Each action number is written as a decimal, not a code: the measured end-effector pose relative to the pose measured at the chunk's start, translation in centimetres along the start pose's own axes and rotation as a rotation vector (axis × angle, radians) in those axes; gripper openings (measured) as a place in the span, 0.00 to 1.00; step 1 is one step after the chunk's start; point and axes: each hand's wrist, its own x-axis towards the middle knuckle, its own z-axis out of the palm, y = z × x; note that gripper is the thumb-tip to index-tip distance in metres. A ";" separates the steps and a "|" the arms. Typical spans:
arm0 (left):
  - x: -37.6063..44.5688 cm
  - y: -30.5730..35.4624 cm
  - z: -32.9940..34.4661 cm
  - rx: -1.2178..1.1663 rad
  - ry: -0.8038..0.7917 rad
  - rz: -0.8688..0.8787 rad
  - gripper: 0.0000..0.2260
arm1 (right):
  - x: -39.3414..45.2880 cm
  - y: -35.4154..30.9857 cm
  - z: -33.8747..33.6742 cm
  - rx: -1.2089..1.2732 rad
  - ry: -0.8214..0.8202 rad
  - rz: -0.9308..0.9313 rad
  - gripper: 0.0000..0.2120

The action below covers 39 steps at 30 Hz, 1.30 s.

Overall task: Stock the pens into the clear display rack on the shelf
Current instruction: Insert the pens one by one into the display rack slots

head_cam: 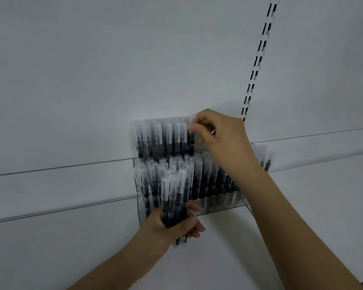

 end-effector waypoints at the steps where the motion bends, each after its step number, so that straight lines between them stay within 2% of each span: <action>1: 0.0 0.0 0.0 -0.005 0.000 -0.001 0.07 | 0.1 0.1 0.1 -0.031 0.016 0.018 0.07; 4: 0.0 -0.1 -0.1 -0.009 -0.012 0.005 0.07 | 0.6 0.2 0.0 -0.072 0.028 0.055 0.09; 8: 0.0 -0.1 0.0 -0.009 -0.010 0.002 0.09 | 0.5 -0.1 0.4 -0.277 -0.115 0.006 0.13; 12: 0.0 0.0 0.0 -0.015 -0.013 0.005 0.07 | 0.0 0.1 0.0 -0.367 -0.145 0.010 0.17; 18: -0.1 0.0 0.0 0.009 -0.006 0.002 0.08 | -4.8 -1.3 -1.7 -0.136 0.042 -0.002 0.14; 20: -0.2 0.2 0.1 0.014 -0.004 0.010 0.07 | -7.1 -1.4 -1.7 -0.037 -0.041 0.018 0.17; 23: -0.2 0.2 0.1 0.077 0.009 0.018 0.03 | -9.0 -0.5 -0.2 -0.033 -0.190 -0.034 0.14; 26: -0.1 0.1 0.1 0.054 0.025 0.006 0.05 | -9.5 0.3 1.2 -0.044 -0.207 -0.085 0.13; 29: 0.0 0.3 0.2 0.073 0.020 -0.001 0.04 | -9.7 0.6 1.1 0.040 -0.160 -0.060 0.13; 32: -0.1 0.4 0.3 0.096 0.015 -0.002 0.06 | -10.0 0.8 0.5 0.193 -0.064 0.055 0.12; 35: -0.2 0.5 0.5 0.017 0.026 -0.005 0.05 | -9.8 0.4 -0.4 0.341 0.127 0.145 0.09; 39: -0.2 0.6 0.4 -0.026 0.028 -0.013 0.05 | -7.9 -0.7 -2.8 0.540 0.362 0.118 0.04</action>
